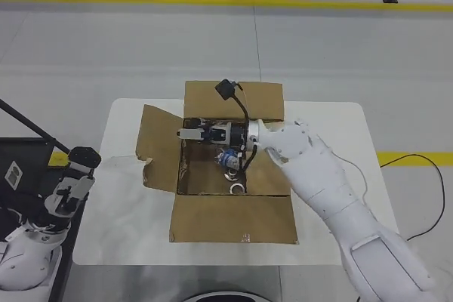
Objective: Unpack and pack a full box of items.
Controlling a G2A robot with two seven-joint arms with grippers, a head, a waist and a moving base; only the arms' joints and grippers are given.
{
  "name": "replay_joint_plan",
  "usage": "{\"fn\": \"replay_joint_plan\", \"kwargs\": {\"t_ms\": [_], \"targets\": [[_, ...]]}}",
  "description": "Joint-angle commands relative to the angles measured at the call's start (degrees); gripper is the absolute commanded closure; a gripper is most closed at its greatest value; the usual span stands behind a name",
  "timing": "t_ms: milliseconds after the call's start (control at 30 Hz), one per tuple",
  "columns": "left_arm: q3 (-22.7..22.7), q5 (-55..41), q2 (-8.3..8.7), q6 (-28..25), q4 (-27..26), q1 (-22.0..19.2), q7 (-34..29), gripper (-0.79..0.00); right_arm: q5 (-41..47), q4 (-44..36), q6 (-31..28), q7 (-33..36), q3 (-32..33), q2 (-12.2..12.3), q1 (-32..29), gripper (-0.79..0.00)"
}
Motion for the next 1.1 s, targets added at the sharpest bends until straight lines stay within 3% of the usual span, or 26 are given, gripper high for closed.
{"fn": "replay_joint_plan", "kwargs": {"t_ms": [0,133,300,400,533,600,1067], "targets": [[-0.05,1.52,-0.15,1.18,-1.54,0.09,0.37,-0.785,-4.38,-11.93,3.53,0.65,5.95,2.66,-7.07,-0.785],[0.68,3.16,-0.35,3.8,-5.75,0.35,-0.53,-0.785,-11.03,-31.16,8.04,2.86,16.63,6.44,-20.62,-0.785],[3.2,3.41,-0.19,10.22,-12.06,-1.2,-6.2,-0.785,-14.9,-43.84,6.38,4.49,26.42,8.91,-32.6,-0.785],[5.59,3.1,0.04,18.62,-15.9,-3.88,-11.81,-0.785,-15.34,-47.7,3.35,4.22,31.65,9.91,-38.31,-0.785],[12.33,-1.59,0.41,30.94,-19.34,-9.43,-23.44,-0.785,-13.13,-49.65,-2.08,1.84,38.72,10.89,-45.48,-0.785],[14.89,-3.52,0.49,36.61,-19.4,-13.13,-27.37,-0.785,-12.91,-49.67,-2.37,1.83,39.25,10.97,-46.0,-0.785],[16.31,-5.06,0.48,38.64,-18.33,-12.69,-29.19,-0.785,-12.91,-49.67,-2.37,1.83,39.25,10.97,-46.0,-0.785]]}}
